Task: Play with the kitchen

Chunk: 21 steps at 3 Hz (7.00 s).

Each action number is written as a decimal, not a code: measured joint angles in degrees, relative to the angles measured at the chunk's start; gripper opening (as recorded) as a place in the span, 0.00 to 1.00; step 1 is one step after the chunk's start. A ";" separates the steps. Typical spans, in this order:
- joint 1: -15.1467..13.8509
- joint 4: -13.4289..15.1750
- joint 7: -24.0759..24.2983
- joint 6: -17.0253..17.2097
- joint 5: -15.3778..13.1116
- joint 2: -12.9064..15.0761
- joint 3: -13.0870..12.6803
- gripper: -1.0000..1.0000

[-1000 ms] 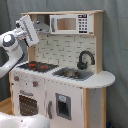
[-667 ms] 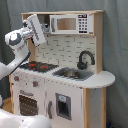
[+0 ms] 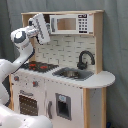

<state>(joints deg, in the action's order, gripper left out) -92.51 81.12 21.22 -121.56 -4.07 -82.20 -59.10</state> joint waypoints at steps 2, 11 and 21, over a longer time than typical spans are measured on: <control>3.86 4.52 -1.39 8.81 0.00 1.86 1.01 0.00; 21.57 31.00 -17.39 -11.84 -0.08 1.52 5.00 1.00; 46.07 38.47 -28.34 -32.65 -15.30 -4.72 -10.49 1.00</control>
<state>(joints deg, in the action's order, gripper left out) -46.44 119.59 -7.12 -154.22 -19.37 -86.92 -69.59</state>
